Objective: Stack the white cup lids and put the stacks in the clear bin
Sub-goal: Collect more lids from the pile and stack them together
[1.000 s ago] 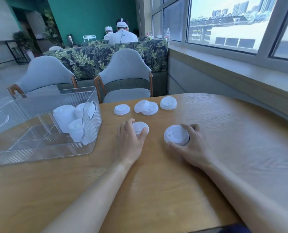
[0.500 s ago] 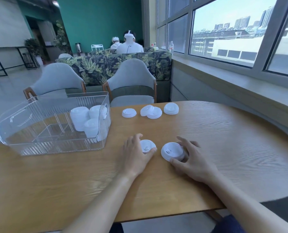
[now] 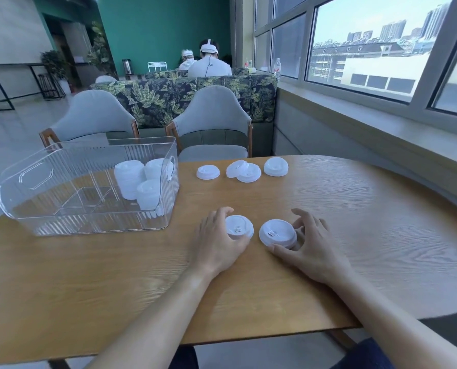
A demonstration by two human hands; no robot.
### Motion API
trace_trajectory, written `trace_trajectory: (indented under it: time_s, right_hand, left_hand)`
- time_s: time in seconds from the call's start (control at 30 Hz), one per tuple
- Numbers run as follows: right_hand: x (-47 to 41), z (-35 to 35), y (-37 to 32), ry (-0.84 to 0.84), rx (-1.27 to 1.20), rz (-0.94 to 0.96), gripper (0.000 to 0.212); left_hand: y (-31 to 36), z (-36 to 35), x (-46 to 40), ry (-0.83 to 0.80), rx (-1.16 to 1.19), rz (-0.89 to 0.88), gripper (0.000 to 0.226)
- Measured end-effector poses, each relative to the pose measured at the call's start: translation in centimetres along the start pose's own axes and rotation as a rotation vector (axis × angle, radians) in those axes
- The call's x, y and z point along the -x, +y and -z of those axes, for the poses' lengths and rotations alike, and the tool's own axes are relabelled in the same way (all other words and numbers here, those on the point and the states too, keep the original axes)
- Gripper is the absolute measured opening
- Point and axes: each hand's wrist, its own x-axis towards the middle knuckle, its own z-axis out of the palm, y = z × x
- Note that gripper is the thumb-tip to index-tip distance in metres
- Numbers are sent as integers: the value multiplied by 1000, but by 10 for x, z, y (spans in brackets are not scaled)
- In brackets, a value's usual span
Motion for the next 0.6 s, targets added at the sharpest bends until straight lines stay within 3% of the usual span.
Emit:
trace_trajectory:
  time_s: [0.23,0.6]
  right_hand:
    - [-2,0,3,-39,-6,26,88]
    - [-3,-3,5,-175,149,79,65]
  left_hand:
    - [-2,0,0,5,-9,-16,67]
    - [0,6,4,22,260,-44,69]
